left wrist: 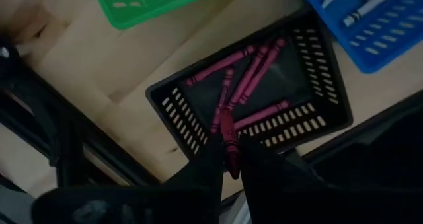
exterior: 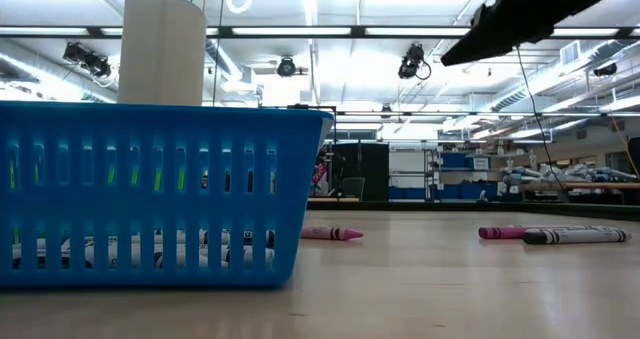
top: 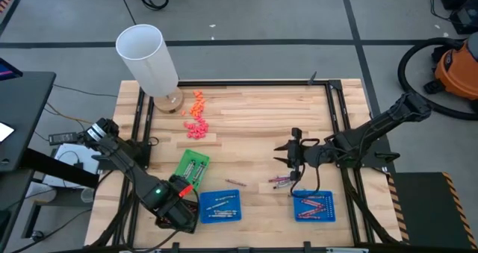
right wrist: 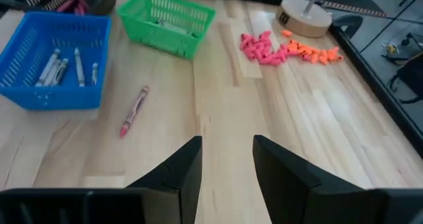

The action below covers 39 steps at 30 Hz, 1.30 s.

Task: Sort crayons
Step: Put the red crayon into the black basket

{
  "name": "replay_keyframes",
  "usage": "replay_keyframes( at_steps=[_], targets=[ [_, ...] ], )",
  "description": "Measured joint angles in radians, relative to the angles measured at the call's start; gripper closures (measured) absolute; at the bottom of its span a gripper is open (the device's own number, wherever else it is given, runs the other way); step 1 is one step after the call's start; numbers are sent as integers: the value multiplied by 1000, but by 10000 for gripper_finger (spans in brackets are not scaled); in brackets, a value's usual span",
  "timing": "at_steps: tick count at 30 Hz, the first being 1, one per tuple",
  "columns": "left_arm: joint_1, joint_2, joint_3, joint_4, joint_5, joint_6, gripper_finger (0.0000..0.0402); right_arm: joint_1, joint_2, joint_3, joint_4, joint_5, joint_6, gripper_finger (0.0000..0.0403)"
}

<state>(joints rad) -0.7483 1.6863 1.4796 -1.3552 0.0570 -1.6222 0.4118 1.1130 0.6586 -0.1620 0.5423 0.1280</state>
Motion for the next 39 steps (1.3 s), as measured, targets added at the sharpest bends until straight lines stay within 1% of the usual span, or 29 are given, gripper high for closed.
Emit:
replay_keyframes(
  at_steps=[4, 6, 12, 14, 22, 27, 32, 36, 39],
  targets=[
    [-2, 14, 0, -1, 1, -42, 347, 5, 1, 0, -23, -61, -31, 258],
    [-2, 27, 0, -1, 15, -43, 347, 6, 0, 0, -26, -69, -24, 258],
    [-2, 66, 0, -30, 175, -45, 347, 5, 4, 0, -47, -72, -16, 258],
    [-7, 78, 0, -47, 205, -54, 347, 5, 7, 0, -47, -72, -16, 258],
    [-8, 103, 0, -55, 232, -75, 347, -17, 9, 0, -13, -72, -53, 258],
    [-3, 140, 0, -62, 220, -46, 347, -46, 9, 0, 16, -83, -96, 258],
    [7, 180, 0, -39, 231, 13, 346, -77, 9, 0, 20, -128, -124, 258],
    [13, 181, 0, -21, 225, 13, 333, -99, 9, 0, 36, -144, -131, 258],
    [14, 181, 0, -16, 226, 14, 310, -112, 9, 0, 42, -174, -132, 258]
  ],
)
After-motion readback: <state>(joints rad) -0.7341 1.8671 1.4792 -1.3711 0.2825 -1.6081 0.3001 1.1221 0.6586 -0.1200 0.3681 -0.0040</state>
